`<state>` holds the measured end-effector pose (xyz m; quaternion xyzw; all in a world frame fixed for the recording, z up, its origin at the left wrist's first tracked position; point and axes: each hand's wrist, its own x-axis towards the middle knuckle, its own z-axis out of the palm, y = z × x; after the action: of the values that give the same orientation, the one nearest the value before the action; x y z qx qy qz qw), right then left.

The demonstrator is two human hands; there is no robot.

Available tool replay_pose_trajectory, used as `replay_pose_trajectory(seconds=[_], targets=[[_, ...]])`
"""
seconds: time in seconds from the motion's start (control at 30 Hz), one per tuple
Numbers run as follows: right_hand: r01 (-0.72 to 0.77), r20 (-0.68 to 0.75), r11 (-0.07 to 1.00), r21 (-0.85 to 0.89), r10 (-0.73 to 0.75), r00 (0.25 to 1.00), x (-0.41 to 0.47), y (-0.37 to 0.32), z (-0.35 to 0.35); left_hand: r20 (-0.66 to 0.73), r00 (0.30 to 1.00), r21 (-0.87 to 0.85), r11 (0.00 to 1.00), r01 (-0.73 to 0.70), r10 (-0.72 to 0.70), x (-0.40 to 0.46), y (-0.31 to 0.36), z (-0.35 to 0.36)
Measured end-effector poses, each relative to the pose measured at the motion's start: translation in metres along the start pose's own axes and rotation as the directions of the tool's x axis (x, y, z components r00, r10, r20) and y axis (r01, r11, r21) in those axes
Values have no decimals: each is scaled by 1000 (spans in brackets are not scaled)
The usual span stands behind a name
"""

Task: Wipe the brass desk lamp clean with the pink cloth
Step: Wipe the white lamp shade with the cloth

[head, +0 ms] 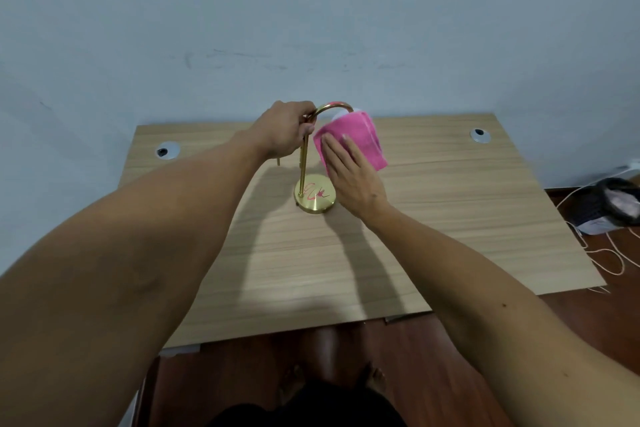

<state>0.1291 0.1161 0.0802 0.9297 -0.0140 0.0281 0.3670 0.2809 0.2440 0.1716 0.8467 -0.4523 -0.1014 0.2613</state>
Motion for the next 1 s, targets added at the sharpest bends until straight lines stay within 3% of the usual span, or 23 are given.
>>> replay_pose_trajectory(seconds=[0.1,0.27,0.4,0.5,0.6,0.63,0.67,0.7,0.73,0.77,0.8,0.83,0.87,0.9,0.93,1.0], targets=[[59,15,996,-71,-59,998,-18,4,7,-5,1000,-13,1000,-1,1,0,-2,0],[-41,-68,999,-11,40,997,20,11,-10,-5,1000,-2,1000,-16,16,-2,-2,1],[66,-50,998,-25,-67,996,-6,12,11,10,1000,-12,1000,-2,2,0,-2,-1],[123,-86,986,113,-114,990,-38,14,32,-3,1000,-27,1000,4,-4,1,-4,0],[71,-106,940,333,-38,994,-57,17,40,2,1000,-32,999,15,-15,-1,-5,2],[-6,-36,864,504,28,999,-62,19,42,5,1000,-31,999,19,-18,-1,-5,3],[-183,123,696,694,136,983,-67,23,39,6,1000,-30,999,20,-20,0,-5,2],[-414,330,410,813,261,907,-70,26,36,7,1000,-30,999,20,-20,0,-4,2],[-616,550,79,784,372,747,-67,31,34,6,1000,-29,999,22,-22,0,-3,1],[-709,693,-176,683,461,554,-63,37,33,5,1000,-28,999,25,-25,0,-2,0],[-729,777,-355,585,503,379,-59,40,33,4,1000,-25,999,29,-29,0,-2,0],[-696,815,-485,529,518,259,-55,44,33,3,1000,-23,999,30,-30,1,-2,0],[-634,823,-570,523,530,203,-51,46,32,2,1000,-19,999,30,-30,1,-2,0],[-556,808,-615,559,554,200,-45,47,28,2,1000,-16,999,30,-30,1,-1,0],[-481,766,-612,628,597,239,-39,45,23,3,1000,-15,999,31,-31,1,-1,0],[-339,600,-496,799,692,402,-28,34,6,5,999,-17,999,36,-36,0,-1,1]])
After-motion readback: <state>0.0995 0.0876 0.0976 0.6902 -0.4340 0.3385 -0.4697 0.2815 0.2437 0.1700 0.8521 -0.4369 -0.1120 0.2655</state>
